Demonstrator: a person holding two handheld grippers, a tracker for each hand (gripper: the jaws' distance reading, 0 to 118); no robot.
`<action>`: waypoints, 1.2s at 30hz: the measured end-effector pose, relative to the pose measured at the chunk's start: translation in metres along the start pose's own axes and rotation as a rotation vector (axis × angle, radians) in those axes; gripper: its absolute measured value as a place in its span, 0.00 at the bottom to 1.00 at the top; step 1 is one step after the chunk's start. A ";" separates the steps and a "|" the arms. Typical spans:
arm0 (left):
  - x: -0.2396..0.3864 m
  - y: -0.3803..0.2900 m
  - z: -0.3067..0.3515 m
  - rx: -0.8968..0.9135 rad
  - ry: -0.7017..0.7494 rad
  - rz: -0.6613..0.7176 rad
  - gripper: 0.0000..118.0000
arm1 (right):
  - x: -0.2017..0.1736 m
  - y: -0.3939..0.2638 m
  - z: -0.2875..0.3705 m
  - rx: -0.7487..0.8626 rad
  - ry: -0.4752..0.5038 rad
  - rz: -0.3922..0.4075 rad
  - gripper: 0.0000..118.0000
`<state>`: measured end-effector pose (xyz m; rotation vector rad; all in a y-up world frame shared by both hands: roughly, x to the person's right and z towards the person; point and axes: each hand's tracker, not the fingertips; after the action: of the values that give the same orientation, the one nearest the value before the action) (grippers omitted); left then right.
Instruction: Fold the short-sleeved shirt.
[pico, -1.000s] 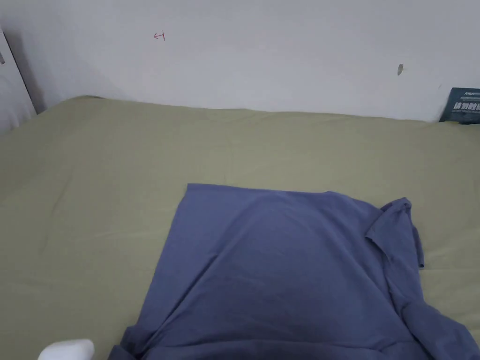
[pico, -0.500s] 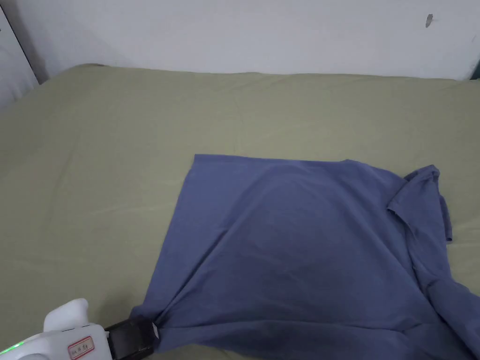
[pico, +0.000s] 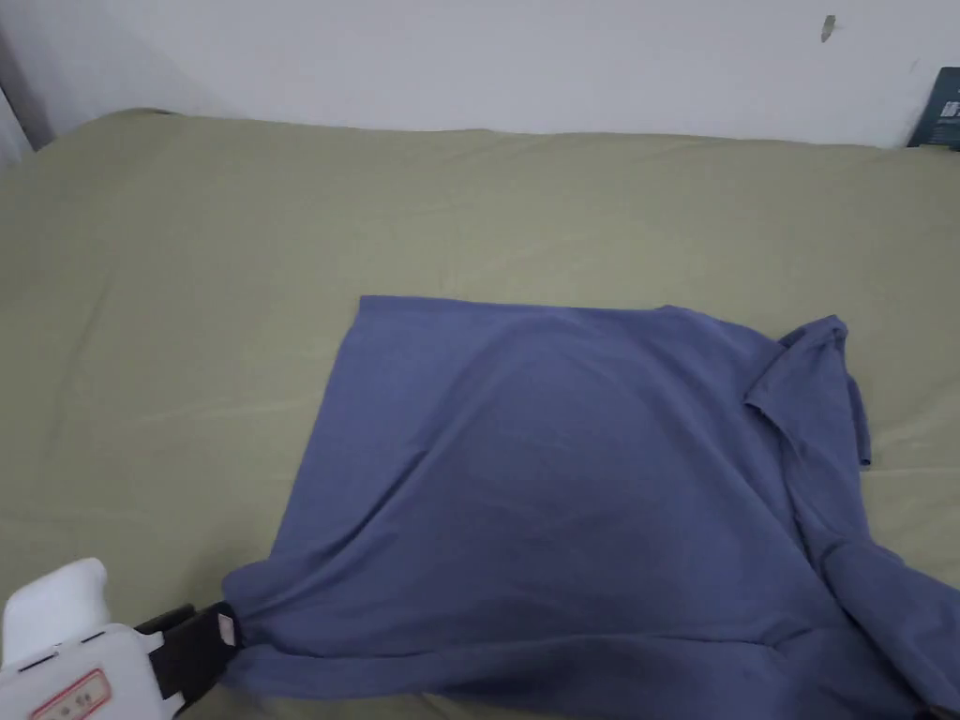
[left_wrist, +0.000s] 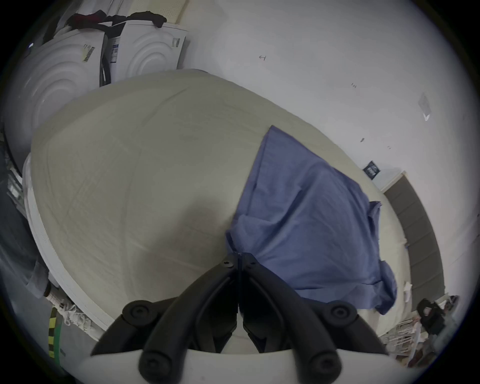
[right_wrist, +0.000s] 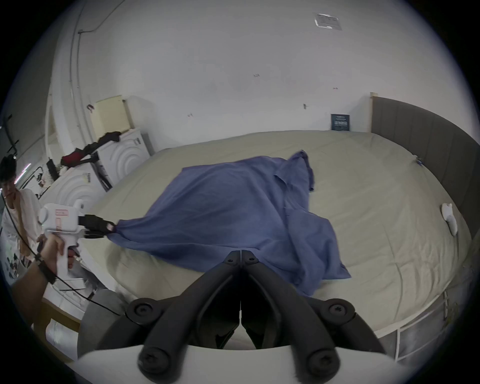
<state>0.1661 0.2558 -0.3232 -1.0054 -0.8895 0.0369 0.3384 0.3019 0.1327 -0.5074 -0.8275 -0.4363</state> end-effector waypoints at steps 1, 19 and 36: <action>0.000 0.001 0.002 -0.003 -0.005 0.010 0.00 | 0.004 0.000 -0.001 -0.012 -0.043 -0.007 0.00; 0.004 0.004 0.021 0.022 -0.049 -0.010 0.00 | 0.065 -0.011 -0.058 -0.200 -0.234 -0.073 0.51; 0.000 0.000 0.020 0.024 -0.073 0.003 0.00 | 0.064 -0.006 -0.090 -0.217 -0.187 -0.064 0.01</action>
<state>0.1528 0.2701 -0.3182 -0.9877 -0.9516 0.0871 0.4258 0.2344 0.1325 -0.7318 -0.9835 -0.5469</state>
